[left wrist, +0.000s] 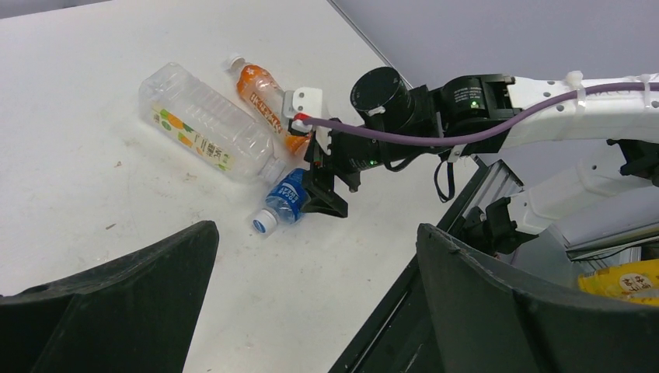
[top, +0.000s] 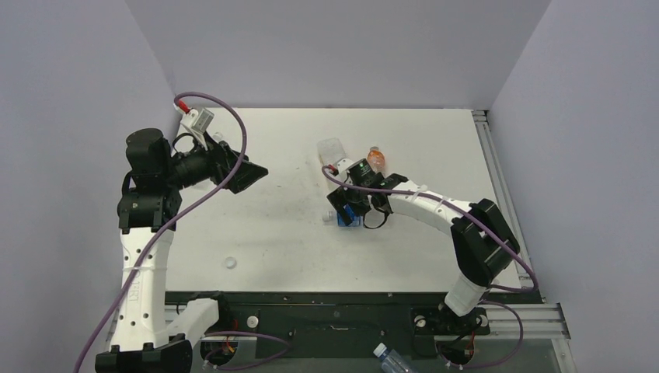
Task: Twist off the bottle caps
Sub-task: Pick up the plastic bottle at the center of the board.
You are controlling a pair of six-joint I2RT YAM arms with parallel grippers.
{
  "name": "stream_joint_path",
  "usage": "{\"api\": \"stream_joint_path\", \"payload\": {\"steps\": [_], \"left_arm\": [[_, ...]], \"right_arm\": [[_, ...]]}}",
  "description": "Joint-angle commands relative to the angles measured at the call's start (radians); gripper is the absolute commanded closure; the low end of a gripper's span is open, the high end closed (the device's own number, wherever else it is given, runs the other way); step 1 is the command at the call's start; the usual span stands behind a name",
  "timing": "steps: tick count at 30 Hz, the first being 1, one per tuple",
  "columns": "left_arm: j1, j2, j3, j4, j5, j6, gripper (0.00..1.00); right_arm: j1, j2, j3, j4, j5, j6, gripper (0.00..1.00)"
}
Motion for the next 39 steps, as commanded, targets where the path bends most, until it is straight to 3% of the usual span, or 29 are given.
{"api": "stream_joint_path", "payload": {"steps": [1,10,14,16,19,21,23,27,29,35,39], "left_arm": [[-0.001,-0.023,0.032,0.078,0.049,-0.032,0.03],[-0.001,-0.033,0.030,0.092,0.080,-0.052,0.03],[-0.001,-0.035,0.033,0.081,0.100,-0.051,0.03],[-0.001,-0.040,0.031,0.078,0.114,-0.054,0.03],[0.000,-0.043,0.027,0.086,0.147,-0.065,0.03],[0.000,-0.045,0.024,0.106,0.155,-0.099,0.03],[0.002,-0.046,0.021,0.140,0.155,-0.144,0.03],[0.011,-0.043,0.022,0.202,0.149,-0.225,0.03],[0.013,-0.047,0.011,0.255,0.148,-0.282,0.03],[0.012,-0.131,-0.112,0.602,0.144,-0.509,0.03],[-0.015,-0.187,-0.166,0.738,0.145,-0.566,0.03]], "right_arm": [[-0.005,-0.016,-0.051,0.020,-0.082,0.039,0.13],[0.058,-0.044,-0.132,0.101,-0.125,0.132,0.12],[0.134,-0.042,-0.152,0.156,-0.048,0.172,0.12],[0.146,-0.038,-0.159,0.179,-0.036,0.194,0.20],[0.148,-0.038,-0.167,0.203,-0.027,0.221,0.45],[0.146,-0.049,-0.169,0.211,-0.022,0.227,0.56],[0.143,-0.072,-0.161,0.217,-0.017,0.231,0.60],[0.127,-0.176,-0.102,0.220,-0.009,0.250,0.61],[0.121,-0.259,-0.065,0.243,-0.012,0.285,0.57],[0.178,-0.517,-0.010,0.615,0.111,0.431,0.52],[0.279,-0.552,0.031,0.802,0.220,0.476,0.52]]}}
